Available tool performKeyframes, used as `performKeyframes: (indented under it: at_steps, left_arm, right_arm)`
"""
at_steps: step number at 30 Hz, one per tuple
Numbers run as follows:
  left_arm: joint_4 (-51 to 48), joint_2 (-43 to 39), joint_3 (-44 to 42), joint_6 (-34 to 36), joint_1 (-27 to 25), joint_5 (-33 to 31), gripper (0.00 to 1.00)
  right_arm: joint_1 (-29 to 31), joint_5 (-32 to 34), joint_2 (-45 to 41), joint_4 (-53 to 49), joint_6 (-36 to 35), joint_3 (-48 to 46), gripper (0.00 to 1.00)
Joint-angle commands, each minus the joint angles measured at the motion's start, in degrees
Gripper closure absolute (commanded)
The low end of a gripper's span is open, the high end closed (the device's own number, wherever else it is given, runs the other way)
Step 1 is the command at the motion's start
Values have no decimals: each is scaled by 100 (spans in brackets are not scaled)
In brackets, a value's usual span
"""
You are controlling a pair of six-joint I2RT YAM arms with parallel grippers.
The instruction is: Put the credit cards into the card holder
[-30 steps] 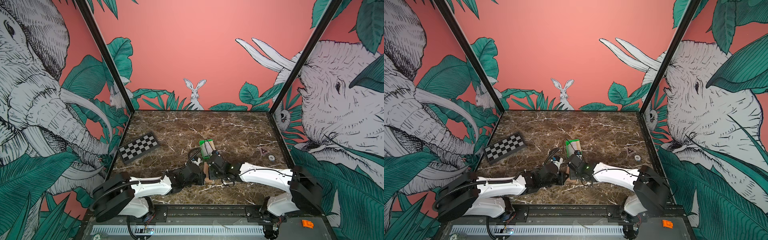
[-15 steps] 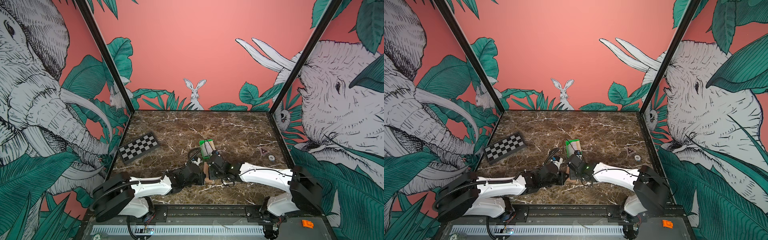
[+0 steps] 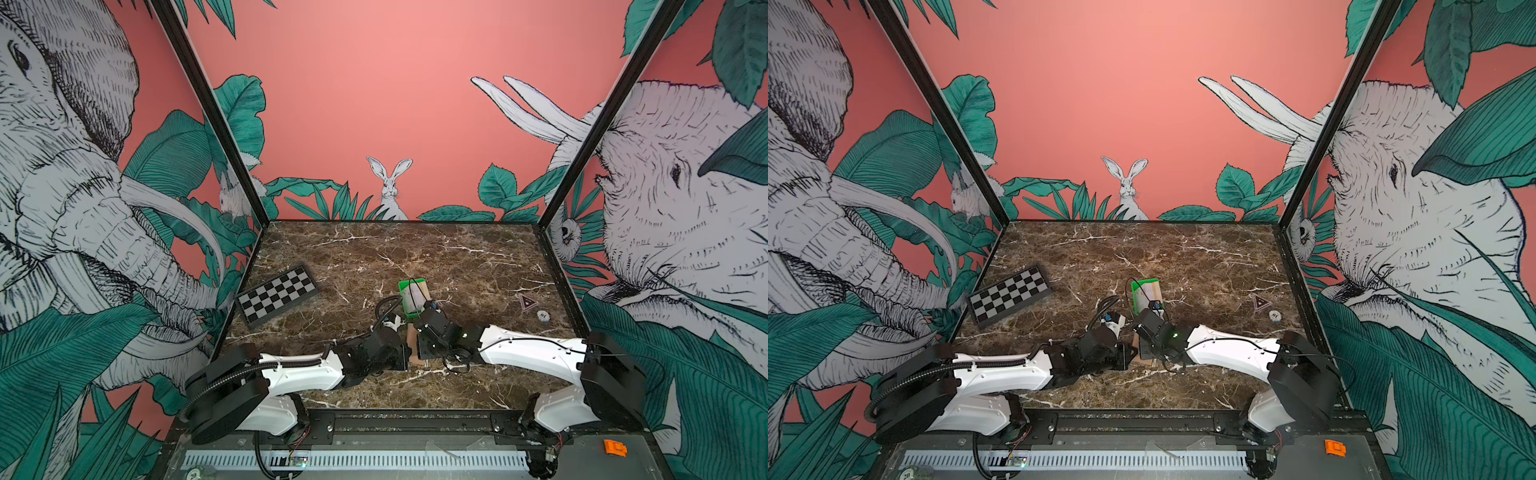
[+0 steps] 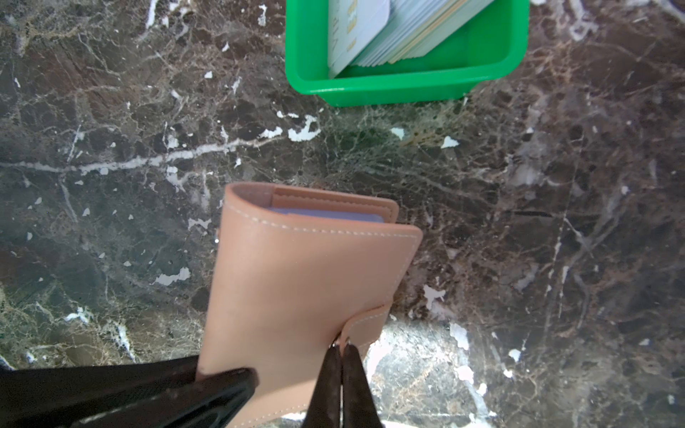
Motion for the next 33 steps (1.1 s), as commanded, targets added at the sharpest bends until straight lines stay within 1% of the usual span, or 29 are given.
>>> performKeyframes:
  at_steps: [1,33]
  left_arm:
    - [-432,-79,-73,-102,25,-319,100]
    - [-698,-13,-89,-350,25,-420,100]
  right_arm:
    - [-3,477,-124,-567,52,75,100]
    - [9,700,-219,-790,148,74,100]
